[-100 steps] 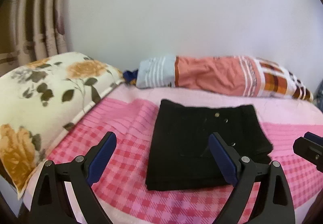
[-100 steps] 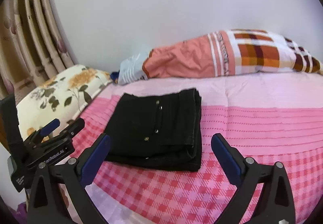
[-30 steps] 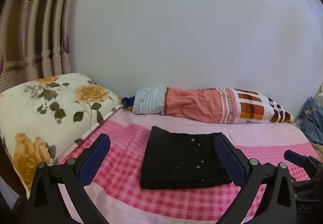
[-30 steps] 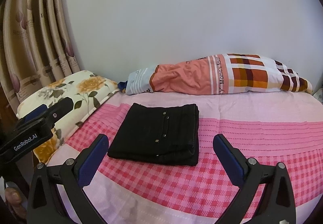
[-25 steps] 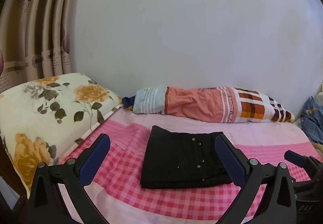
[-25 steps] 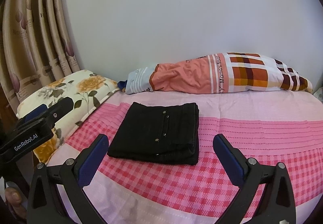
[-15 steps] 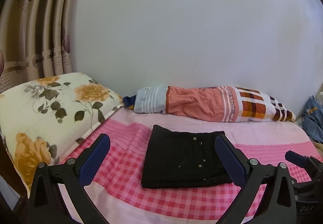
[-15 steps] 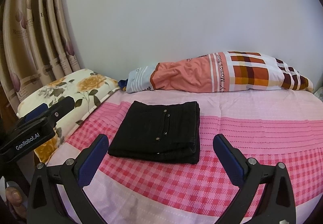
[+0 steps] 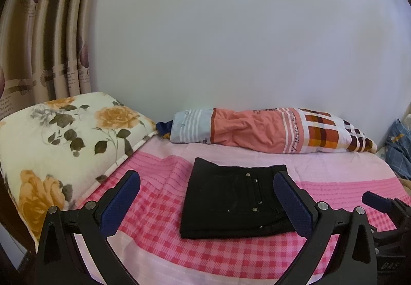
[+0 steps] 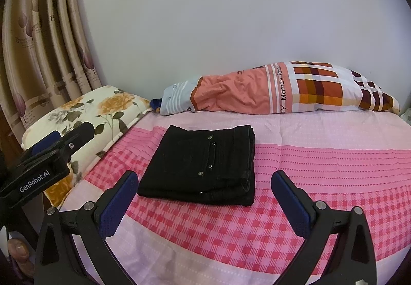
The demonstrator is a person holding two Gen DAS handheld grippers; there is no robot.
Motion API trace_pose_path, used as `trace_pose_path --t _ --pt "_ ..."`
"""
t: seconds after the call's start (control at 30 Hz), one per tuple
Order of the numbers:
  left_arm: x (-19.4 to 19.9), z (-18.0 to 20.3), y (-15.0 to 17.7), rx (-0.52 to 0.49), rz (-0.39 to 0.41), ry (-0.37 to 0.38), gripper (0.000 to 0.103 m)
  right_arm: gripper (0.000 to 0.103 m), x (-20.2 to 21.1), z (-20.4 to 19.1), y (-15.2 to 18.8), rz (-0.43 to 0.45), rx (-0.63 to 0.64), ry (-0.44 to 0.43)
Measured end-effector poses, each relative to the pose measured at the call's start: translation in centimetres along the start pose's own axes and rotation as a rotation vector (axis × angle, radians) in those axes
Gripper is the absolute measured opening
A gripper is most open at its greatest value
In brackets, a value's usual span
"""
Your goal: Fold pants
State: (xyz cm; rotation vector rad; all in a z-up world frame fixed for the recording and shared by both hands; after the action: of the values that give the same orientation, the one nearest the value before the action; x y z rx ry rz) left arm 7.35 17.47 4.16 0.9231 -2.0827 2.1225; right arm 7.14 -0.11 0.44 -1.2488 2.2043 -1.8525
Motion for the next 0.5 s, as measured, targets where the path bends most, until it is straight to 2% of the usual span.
trace_pose_path --t 0.5 --pt "-0.19 -0.02 0.27 -0.003 -0.007 0.011 0.103 0.103 -0.15 0.03 0.30 -0.006 -0.001 -0.001"
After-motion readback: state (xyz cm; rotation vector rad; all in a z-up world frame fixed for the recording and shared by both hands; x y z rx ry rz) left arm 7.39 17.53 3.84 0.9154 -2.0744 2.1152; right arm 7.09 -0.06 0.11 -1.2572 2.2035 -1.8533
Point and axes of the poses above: each gripper's, at about its wrist camera, not at the fingertips, and x roughly against the way its jaws point, z to its right, y to its underside, the point moved 3 cm from there along -x, roughly the way its jaws point, and after that the axes turned 14 degrees about -y, right-handed, at the moved point
